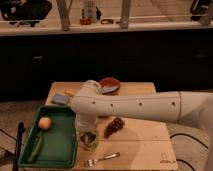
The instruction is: Stack cups into tray
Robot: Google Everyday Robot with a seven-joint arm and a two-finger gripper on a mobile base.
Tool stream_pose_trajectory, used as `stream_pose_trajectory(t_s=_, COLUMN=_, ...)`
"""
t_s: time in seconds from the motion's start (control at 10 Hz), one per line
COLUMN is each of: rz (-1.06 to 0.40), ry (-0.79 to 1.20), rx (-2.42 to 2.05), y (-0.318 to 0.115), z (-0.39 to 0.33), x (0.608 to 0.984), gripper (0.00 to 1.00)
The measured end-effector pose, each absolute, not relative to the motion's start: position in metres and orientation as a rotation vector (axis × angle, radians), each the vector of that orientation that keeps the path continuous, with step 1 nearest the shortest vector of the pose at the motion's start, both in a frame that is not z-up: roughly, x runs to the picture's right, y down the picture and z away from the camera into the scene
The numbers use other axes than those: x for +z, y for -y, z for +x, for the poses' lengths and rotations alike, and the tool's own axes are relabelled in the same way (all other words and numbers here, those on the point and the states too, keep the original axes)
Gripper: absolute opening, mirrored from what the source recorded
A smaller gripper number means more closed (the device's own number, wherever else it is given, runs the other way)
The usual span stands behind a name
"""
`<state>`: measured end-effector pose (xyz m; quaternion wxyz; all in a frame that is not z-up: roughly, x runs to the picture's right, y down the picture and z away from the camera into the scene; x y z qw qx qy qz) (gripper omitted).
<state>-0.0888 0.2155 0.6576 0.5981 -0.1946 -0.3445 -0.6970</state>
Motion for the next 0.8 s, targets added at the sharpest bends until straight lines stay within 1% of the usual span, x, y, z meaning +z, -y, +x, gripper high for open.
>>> stream_pose_trajectory(t_s=0.2, rz=-0.454, ry=0.806, rx=-1.607, y=-0.2169, z=-0.0877, x=0.6615, gripper=0.73)
stream_pose_trajectory(t_s=0.3, rz=-0.453, ry=0.808, rx=-1.604, y=-0.2172, z=-0.0880, x=0.6626, gripper=0.79)
stream_pose_trajectory(t_s=0.8, rz=-0.451, ry=0.816, rx=-1.605, y=-0.2185, z=-0.0882, x=0.6657, gripper=0.80)
